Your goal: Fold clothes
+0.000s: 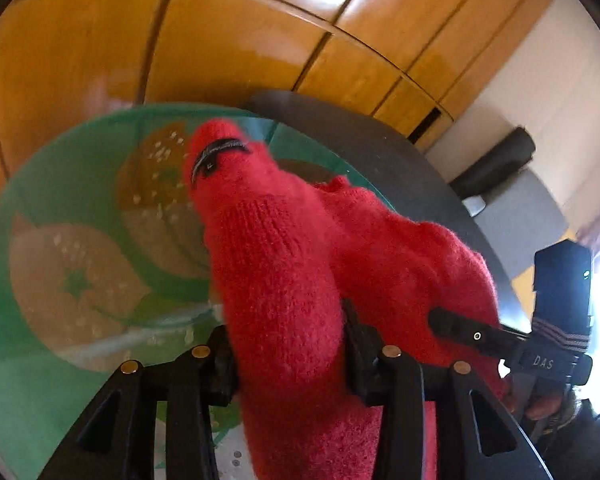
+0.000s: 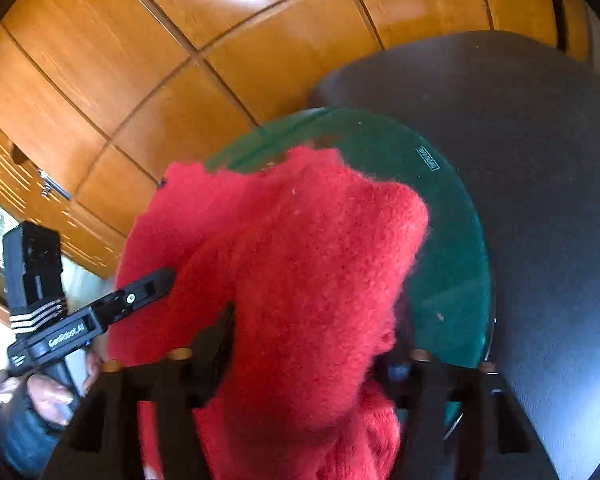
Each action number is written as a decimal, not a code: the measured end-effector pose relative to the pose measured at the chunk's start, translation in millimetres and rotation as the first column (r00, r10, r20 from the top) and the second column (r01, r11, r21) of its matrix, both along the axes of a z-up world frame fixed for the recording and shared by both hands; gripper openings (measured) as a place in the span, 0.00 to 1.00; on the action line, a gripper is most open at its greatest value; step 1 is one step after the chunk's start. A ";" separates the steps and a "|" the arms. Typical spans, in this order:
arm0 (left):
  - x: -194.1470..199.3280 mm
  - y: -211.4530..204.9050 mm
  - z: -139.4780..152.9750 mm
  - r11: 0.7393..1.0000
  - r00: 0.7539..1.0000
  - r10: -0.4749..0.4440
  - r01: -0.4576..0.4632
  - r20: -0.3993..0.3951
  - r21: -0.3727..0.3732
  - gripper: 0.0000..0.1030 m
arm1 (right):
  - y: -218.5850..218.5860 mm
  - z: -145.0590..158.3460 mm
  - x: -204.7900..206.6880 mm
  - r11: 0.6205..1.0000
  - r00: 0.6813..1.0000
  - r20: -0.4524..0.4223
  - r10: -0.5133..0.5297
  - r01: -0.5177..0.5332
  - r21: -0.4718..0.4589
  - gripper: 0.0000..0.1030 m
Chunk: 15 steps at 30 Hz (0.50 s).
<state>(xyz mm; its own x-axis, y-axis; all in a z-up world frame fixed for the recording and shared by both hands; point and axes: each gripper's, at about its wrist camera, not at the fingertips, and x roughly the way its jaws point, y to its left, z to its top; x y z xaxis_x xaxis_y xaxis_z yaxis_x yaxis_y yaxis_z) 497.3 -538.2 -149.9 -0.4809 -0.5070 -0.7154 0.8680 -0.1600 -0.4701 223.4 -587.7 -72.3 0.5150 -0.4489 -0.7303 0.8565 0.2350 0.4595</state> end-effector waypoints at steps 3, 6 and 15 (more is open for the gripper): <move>3.3 -0.4 5.6 1.000 0.999 0.023 -0.024 0.028 0.019 0.53 | 3.4 8.9 -12.3 0.999 1.000 0.007 -0.023 0.023 -0.038 0.72; 12.5 4.5 20.3 0.996 0.987 0.092 -0.090 0.129 -0.022 0.56 | 16.0 35.0 -24.4 0.987 0.995 -0.075 -0.069 0.057 -0.149 0.72; -28.9 33.1 43.8 0.985 0.986 0.096 -0.074 0.136 -0.159 0.64 | 68.7 66.8 11.3 0.930 0.964 -0.192 0.186 -0.236 -0.281 0.37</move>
